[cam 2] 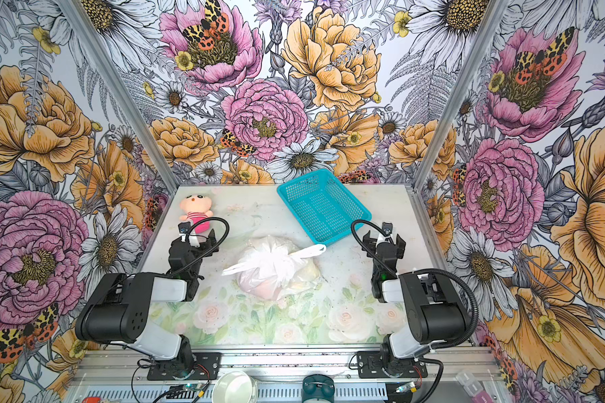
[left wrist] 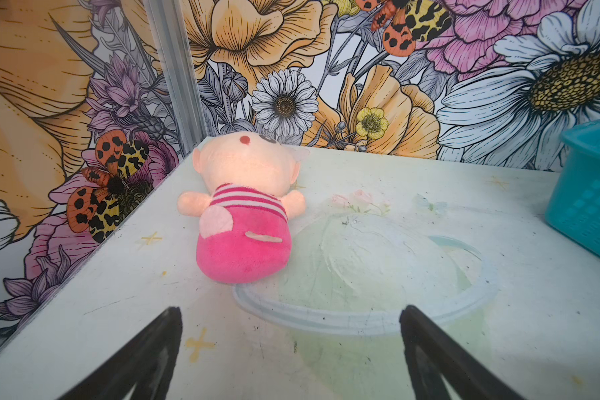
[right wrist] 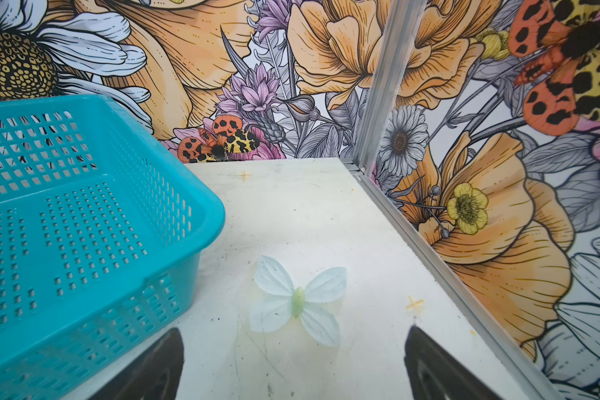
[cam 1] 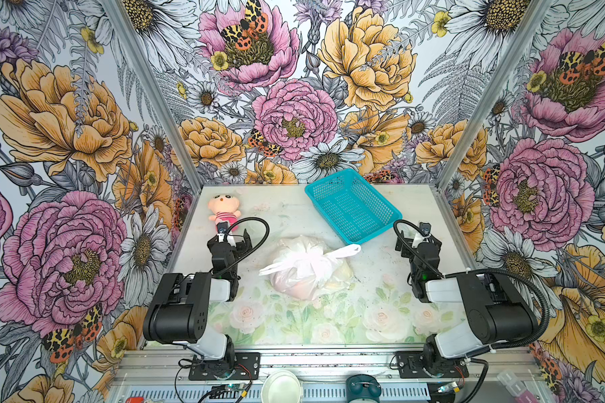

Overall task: Untie the knot of the plastic bag and take out the fruit
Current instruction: Untie the plastic bag at the center of the table.

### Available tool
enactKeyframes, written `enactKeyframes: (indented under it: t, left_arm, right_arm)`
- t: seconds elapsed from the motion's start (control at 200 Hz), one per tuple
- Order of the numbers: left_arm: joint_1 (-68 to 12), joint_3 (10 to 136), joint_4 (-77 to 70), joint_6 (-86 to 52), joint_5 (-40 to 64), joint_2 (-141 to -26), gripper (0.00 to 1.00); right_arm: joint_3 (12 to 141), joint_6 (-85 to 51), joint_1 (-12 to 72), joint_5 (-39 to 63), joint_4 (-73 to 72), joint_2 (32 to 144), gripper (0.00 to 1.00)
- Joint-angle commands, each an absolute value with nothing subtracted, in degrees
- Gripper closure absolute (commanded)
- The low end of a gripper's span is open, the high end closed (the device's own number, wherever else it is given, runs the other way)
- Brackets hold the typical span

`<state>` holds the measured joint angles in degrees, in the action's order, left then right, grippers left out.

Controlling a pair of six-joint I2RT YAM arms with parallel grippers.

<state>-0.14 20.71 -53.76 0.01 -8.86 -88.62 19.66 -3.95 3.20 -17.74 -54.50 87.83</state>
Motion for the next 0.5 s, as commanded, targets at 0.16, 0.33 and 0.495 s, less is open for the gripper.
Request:
enactKeyframes:
  t: [0.16, 0.33, 0.495]
  left_arm:
    - [-0.2, 21.6, -53.6, 0.6, -7.4, -88.7, 0.01]
    - [-5.5, 22.6, -41.8, 3.4, -17.8, -76.9, 0.01]
    - [-6.6, 28.6, -19.6, -8.4, -20.2, -64.0, 0.01]
  right_arm:
    - [19.4, -3.4, 3.4, -18.1, -56.4, 87.5, 0.01]
    - [15.5, -2.9, 4.6, -19.8, -51.8, 73.7, 0.0]
    - [13.3, -14.2, 4.3, -20.3, -39.2, 53.4, 0.01]
